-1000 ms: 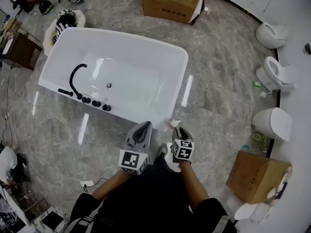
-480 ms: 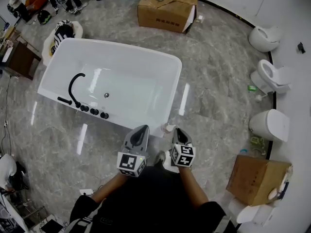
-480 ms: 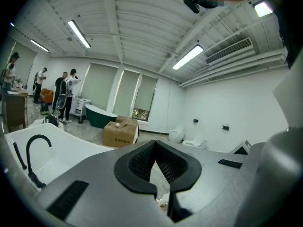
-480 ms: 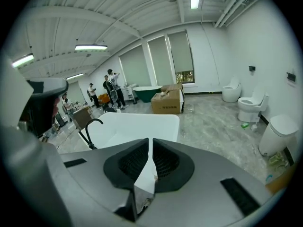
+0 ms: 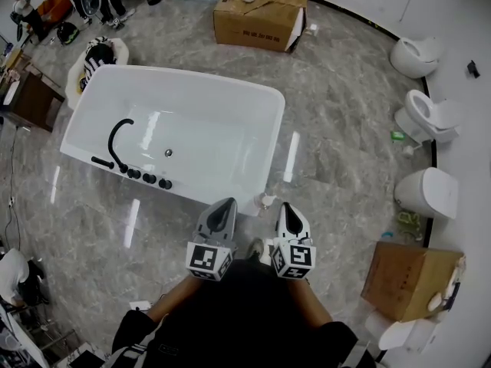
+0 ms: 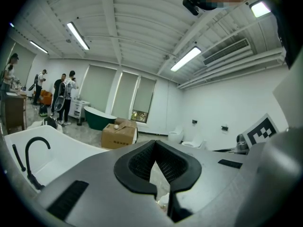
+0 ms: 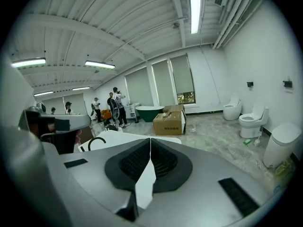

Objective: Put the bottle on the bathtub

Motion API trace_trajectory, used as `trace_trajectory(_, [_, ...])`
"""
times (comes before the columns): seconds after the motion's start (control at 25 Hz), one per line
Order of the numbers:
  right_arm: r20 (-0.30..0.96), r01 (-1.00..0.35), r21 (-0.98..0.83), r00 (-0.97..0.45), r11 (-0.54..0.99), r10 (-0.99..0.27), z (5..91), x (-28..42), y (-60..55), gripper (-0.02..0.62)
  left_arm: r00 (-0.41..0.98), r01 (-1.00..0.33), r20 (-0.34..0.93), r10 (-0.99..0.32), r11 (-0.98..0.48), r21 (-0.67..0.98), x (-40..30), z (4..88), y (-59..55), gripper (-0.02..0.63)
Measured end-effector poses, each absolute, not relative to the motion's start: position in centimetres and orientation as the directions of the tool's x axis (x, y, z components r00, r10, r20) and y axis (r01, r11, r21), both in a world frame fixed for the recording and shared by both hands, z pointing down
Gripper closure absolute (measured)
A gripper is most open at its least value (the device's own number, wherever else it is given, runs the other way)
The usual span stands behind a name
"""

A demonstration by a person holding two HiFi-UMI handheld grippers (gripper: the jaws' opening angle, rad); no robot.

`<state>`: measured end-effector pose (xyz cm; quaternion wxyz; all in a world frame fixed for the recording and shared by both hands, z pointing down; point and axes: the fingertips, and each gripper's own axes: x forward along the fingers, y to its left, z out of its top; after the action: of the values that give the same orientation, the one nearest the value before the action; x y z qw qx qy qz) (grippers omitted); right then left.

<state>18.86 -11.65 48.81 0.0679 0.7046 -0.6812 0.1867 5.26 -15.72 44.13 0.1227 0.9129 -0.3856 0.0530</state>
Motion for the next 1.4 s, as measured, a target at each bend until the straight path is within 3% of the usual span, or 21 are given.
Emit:
trace_trajectory(0.4, [0.257,-0.981,-0.188,-0.010,-0.040,-0.966,45.5,18.4,-9.7,0.586,0.696,-0.718,0.187,-0.694,-0.675,0.168,5.4,44.2,-15.4,0.591])
trace_trajectory(1.4, [0.269,-0.979,-0.201,-0.017,-0.038,-0.963,46.4,18.3,-8.5,0.586,0.699,-0.715,0.192,-0.689,-0.678,0.171,5.6,44.5,-14.1,0.591])
